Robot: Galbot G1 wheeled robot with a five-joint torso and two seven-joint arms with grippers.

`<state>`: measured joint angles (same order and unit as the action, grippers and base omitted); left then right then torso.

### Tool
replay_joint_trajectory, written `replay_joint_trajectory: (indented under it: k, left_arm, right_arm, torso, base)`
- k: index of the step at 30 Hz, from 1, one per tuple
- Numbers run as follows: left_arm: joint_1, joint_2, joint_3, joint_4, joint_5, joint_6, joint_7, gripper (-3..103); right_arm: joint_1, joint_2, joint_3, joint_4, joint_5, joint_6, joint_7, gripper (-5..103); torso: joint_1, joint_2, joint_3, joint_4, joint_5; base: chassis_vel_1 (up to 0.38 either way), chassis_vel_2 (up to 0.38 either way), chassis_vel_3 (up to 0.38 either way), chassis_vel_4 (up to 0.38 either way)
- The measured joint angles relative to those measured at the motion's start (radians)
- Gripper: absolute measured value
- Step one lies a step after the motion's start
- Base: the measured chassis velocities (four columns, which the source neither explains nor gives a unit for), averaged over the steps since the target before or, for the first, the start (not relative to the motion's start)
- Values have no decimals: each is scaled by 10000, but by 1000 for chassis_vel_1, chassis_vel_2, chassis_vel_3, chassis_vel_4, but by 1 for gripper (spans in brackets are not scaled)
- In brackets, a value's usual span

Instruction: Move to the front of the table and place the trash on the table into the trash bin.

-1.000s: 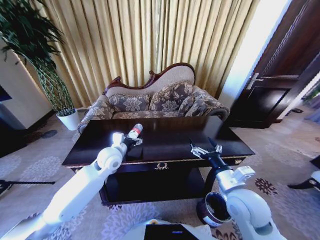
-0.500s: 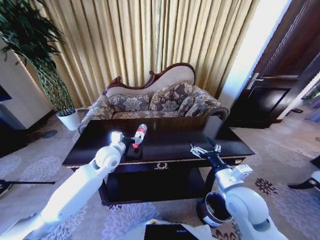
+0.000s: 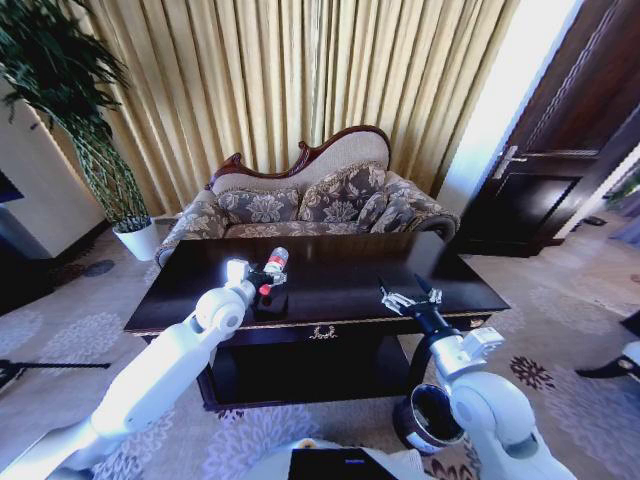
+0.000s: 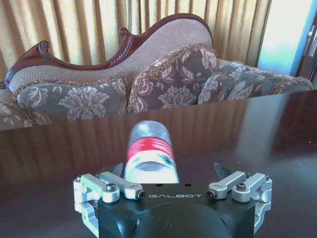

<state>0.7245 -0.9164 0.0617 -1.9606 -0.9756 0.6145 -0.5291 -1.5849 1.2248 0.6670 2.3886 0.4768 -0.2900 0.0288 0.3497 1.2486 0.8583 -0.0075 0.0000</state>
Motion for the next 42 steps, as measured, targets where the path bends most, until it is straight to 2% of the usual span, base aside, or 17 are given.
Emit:
replay_joint_trajectory:
  k: [29, 32, 36, 38, 41, 42]
  left_arm:
    - [575, -73, -364, 130, 169, 105, -269, 100]
    - [586, -90, -364, 186, 174, 166, -330, 103]
    - [593, -71, -376, 206, 171, 159, -346, 84]
    - [590, -57, -382, 203, 167, 130, -336, 84]
    - [570, 5, -406, 166, 153, 8, -176, 68]
    - [570, 5, -406, 166, 153, 8, -176, 68]
  right_arm:
    - [250, 82, -41, -209, 234, 27, 26, 100]
    - [271, 82, -37, -210, 237, 29, 27, 100]
    - [314, 81, -29, -243, 228, 43, 29, 100]
    - [356, 84, -7, -244, 225, 52, 34, 100]
    - [491, 52, 48, -288, 245, 59, 187, 100]
    - [491, 52, 48, -288, 245, 59, 187, 100]
  torso:
    - [0, 1, -1, 0, -1]
    - [0, 1, -1, 0, -1]
    - [0, 1, 0, 0, 0]
    - [0, 1, -1, 0, -1]
    - [0, 1, 0, 0, 0]
    - [0, 1, 0, 0, 0]
  base:
    - [0, 0, 0, 0]
    - [0, 0, 0, 0]
    - [0, 0, 0, 0]
    - [0, 0, 0, 0]
    - [0, 0, 0, 0]
    - [0, 0, 0, 0]
